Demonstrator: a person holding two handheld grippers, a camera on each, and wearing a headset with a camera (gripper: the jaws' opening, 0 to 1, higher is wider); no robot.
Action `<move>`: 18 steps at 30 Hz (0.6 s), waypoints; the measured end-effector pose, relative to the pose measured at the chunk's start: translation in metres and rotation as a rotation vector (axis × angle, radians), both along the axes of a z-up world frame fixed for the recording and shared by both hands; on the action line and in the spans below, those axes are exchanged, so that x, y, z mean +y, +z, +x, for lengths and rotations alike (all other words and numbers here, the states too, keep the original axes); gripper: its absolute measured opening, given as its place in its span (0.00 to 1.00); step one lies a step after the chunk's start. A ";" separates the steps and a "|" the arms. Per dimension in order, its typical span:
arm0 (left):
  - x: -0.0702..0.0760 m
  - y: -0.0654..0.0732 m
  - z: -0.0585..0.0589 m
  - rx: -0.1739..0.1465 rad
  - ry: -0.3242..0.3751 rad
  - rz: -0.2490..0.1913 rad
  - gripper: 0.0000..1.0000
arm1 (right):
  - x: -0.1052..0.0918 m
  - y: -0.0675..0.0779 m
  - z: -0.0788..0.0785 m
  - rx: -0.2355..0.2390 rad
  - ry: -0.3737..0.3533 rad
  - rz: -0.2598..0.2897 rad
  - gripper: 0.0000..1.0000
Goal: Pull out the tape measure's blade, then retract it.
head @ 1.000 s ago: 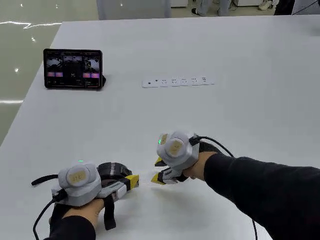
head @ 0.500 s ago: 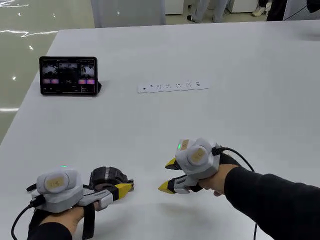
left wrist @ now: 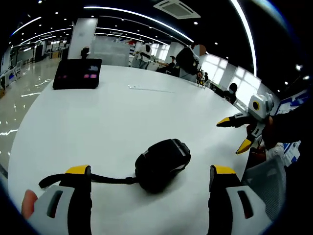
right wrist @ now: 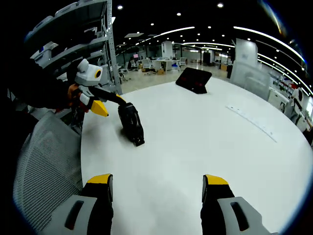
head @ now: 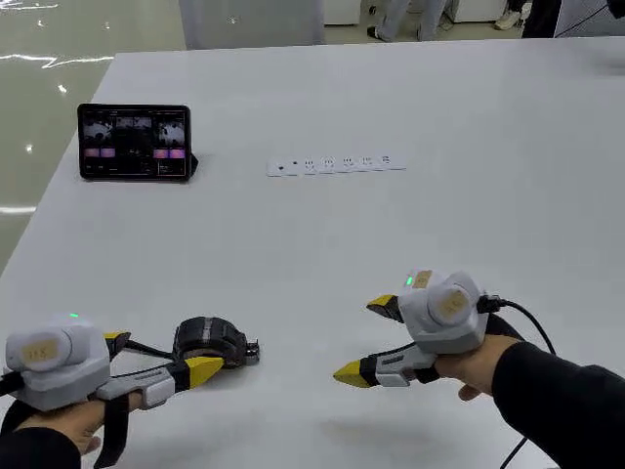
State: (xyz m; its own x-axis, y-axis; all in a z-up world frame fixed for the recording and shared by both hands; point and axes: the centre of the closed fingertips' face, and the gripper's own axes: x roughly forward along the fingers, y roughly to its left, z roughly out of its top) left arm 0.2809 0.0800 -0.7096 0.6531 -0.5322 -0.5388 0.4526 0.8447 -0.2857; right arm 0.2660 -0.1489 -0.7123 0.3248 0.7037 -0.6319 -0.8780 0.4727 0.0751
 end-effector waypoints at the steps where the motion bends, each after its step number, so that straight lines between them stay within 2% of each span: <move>1: 0.002 0.002 -0.001 -0.001 -0.006 -0.003 0.99 | -0.002 0.000 -0.001 -0.004 0.000 -0.001 0.77; 3: 0.011 0.005 -0.003 -0.003 -0.007 0.012 0.99 | -0.008 0.003 -0.002 -0.015 -0.011 0.008 0.82; 5: 0.017 0.008 -0.007 0.008 -0.019 0.009 0.99 | -0.017 0.002 0.000 -0.019 -0.031 0.011 0.87; 6: 0.020 0.009 -0.008 -0.001 -0.025 0.022 0.99 | -0.020 0.002 -0.001 -0.018 -0.036 0.015 0.88; 10: 0.037 0.007 -0.013 -0.017 -0.061 0.119 0.99 | -0.041 -0.004 0.000 -0.016 -0.066 0.003 0.93; 13: 0.043 0.009 -0.016 -0.016 -0.069 0.130 0.99 | -0.055 -0.006 -0.003 -0.006 -0.086 -0.004 0.96; 14: 0.046 0.010 -0.016 -0.026 -0.074 0.151 0.99 | -0.061 -0.007 -0.003 -0.004 -0.092 -0.006 0.98; 18: 0.050 0.014 -0.019 -0.039 -0.089 0.164 0.99 | -0.078 -0.008 -0.007 -0.004 -0.111 -0.026 0.99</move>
State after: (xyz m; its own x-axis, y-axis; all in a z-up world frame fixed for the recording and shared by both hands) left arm 0.2623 0.1298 -0.6960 0.6298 -0.4960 -0.5978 0.5355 0.8347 -0.1284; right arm 0.2585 -0.2267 -0.7208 0.4026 0.6466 -0.6480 -0.8204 0.5689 0.0580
